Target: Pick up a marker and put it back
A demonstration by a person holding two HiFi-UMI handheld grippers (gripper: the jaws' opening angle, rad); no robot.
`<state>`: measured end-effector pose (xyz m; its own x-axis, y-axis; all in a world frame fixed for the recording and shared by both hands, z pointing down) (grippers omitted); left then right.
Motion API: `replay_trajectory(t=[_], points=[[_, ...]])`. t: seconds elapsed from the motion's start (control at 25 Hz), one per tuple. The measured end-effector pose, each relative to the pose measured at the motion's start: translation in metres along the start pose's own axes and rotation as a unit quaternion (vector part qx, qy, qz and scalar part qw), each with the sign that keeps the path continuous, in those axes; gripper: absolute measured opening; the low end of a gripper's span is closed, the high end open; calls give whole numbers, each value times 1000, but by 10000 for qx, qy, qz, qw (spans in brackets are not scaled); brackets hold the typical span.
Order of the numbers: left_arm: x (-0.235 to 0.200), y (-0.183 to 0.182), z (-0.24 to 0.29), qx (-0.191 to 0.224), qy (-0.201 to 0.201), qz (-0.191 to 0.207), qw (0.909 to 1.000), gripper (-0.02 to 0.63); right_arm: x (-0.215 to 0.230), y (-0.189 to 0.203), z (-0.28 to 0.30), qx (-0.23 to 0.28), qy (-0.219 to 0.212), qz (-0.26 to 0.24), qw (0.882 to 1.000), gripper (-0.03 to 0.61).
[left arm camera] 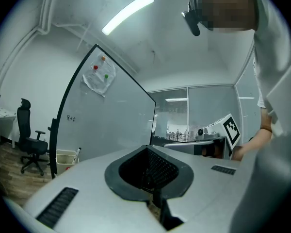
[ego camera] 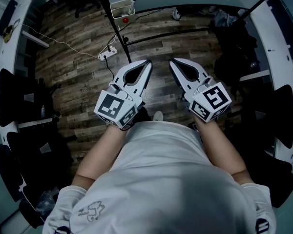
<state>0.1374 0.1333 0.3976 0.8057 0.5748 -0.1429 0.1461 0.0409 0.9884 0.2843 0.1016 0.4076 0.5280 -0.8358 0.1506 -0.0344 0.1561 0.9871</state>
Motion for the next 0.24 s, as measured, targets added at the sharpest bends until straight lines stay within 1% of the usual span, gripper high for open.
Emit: replay_trajectory(t=[0.24], points=[[2,-3,-3,-7,-44,-36,10000,5,-7,-4,1,16,-1,-1,10000,9]])
Point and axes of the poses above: the fingertips, and each gripper's own axes: z forward along the fingers, x to its right, y out of its underside, the point moved 6 cm from there along -z, backward along the fingers, and after that the axes turned 2 degrees about x, right-handed, at the moved point
